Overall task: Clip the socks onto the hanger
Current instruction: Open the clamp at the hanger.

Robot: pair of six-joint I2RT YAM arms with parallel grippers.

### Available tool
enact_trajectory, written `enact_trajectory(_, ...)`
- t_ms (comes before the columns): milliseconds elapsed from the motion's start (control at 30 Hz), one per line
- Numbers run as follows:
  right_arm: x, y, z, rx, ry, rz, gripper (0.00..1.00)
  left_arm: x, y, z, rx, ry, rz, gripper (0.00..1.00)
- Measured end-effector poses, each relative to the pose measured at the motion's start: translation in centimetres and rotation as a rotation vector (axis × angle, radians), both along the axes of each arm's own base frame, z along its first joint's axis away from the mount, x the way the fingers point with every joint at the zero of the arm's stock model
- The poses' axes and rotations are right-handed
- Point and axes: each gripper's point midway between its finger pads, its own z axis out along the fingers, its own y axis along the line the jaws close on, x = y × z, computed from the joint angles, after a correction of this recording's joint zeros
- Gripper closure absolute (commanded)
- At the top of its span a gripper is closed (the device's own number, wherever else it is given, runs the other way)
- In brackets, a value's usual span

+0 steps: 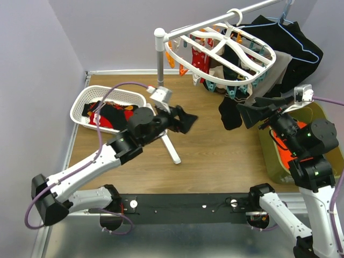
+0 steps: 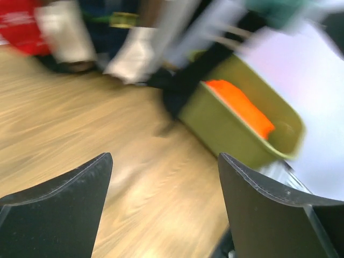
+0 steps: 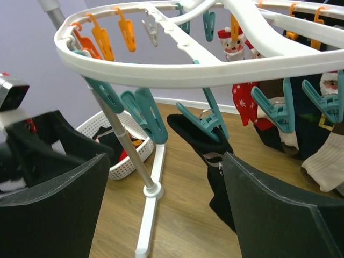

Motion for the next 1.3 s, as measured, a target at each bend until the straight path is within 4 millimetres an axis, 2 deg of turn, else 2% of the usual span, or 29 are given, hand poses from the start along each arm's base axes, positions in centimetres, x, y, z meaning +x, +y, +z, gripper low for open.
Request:
enact_trajectory(67,-0.4,-0.1,-0.1,-0.01,-0.012,-0.002,0.05,1.5,2.7,-0.8,0.002,0.036,0.081,0.12)
enact_trajectory(167,-0.9,-0.3,-0.6,-0.027,-0.015,-0.004,0.05,4.6,8.3,-2.3,0.015,0.091,0.255,0.12)
enact_trajectory(200,-1.0,-0.4,-0.8,-0.035,-0.015,-0.005,0.05,6.0,10.9,-2.8,0.024,0.113,0.336,0.12)
enact_trajectory(300,-1.1,-0.4,-1.1,-0.052,-0.01,-0.001,0.05,7.7,14.4,-3.9,0.052,0.146,0.445,0.13)
enact_trajectory(367,-1.2,-0.3,-1.4,-0.066,-0.002,0.009,0.05,8.0,15.1,-4.4,0.074,0.155,0.463,0.14)
enact_trajectory(433,-1.3,-0.1,-1.4,-0.074,0.009,0.02,0.07,7.6,14.6,-4.5,0.088,0.151,0.422,0.15)
enact_trajectory(567,-1.7,0.0,0.1,-0.078,-0.006,0.034,0.11,6.2,12.1,-3.5,0.085,0.094,0.306,0.16)
enact_trajectory(667,-2.3,0.1,1.4,-0.076,-0.023,0.048,0.15,4.1,8.9,-2.1,0.074,0.021,0.188,0.17)
enact_trajectory(800,-2.3,0.4,2.9,-0.068,-0.037,0.061,0.32,1.2,4.9,0.3,0.025,-0.088,0.041,0.19)
enact_trajectory(867,-2.1,0.7,3.2,-0.059,-0.029,0.077,0.35,0.4,3.1,1.1,0.001,-0.129,-0.013,0.2)
enact_trajectory(1000,-1.1,1.4,2.8,-0.047,0.014,0.102,0.43,0.4,0.4,2.1,-0.028,-0.169,-0.059,0.21)
enact_trajectory(1300,2.4,2.9,1.6,-0.032,0.113,0.139,0.43,0.6,-4.3,4.5,-0.086,-0.237,-0.125,0.21)
